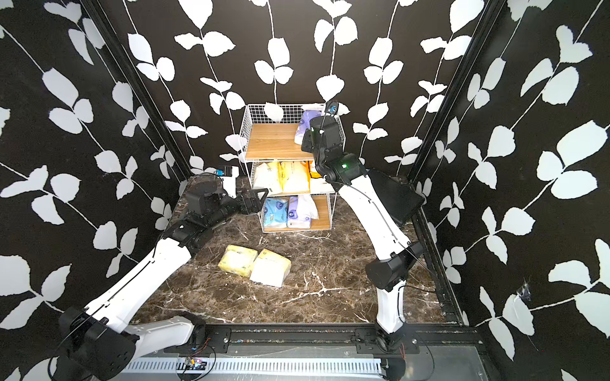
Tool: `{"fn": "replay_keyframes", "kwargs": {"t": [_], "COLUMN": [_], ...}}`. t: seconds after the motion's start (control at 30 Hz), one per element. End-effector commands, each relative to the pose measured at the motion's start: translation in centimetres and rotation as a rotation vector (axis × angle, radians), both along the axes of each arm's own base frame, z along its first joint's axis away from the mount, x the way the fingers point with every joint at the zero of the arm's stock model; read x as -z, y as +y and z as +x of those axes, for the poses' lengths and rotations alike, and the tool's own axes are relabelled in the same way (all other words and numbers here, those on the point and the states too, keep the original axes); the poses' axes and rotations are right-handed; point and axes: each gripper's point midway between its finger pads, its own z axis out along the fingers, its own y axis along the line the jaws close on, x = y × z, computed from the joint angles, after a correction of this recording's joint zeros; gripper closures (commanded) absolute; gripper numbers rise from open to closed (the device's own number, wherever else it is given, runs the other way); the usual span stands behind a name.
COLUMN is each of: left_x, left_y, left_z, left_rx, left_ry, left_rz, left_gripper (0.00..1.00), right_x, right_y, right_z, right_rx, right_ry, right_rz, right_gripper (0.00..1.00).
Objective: Remove the tissue boxes from the shelf
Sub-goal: Pick up a box of tissues from the shelf.
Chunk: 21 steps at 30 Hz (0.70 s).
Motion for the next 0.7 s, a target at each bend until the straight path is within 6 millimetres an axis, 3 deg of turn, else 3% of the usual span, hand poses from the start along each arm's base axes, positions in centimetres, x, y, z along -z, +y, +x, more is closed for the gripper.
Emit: {"fn": "replay_keyframes", "kwargs": {"t": [0.0, 0.1, 0.43, 0.67], "left_x": [-1.2, -1.2, -1.5, -1.8], "left_y": [0.4, 0.7, 1.7, 1.6], "left_z": [-1.2, -1.5, -2.2, -2.4], "left_rx": [-0.001, -0.009, -0.042, -0.039], "left_ry": [-0.023, -0.021, -0.017, -0.013], "left_rz": [-0.026, -0.029, -0.029, -0.049], "left_gripper": [0.01, 0.01, 0.01, 0.01], "right_x": [-0.9, -1.2, -1.2, 0.3], "right_y": [0.8, 1.0, 3.7, 2.2], "right_z": [-0.7, -1.4, -5.5, -7.2], "right_rx": [-0.057, -0.094, -0.368, -0.364], "right_ry": [-0.032, -0.040, -0.014, 0.022], "right_rz": [-0.003, -0.004, 0.003, -0.049], "right_gripper": [0.91, 1.00, 1.00, 1.00]}}
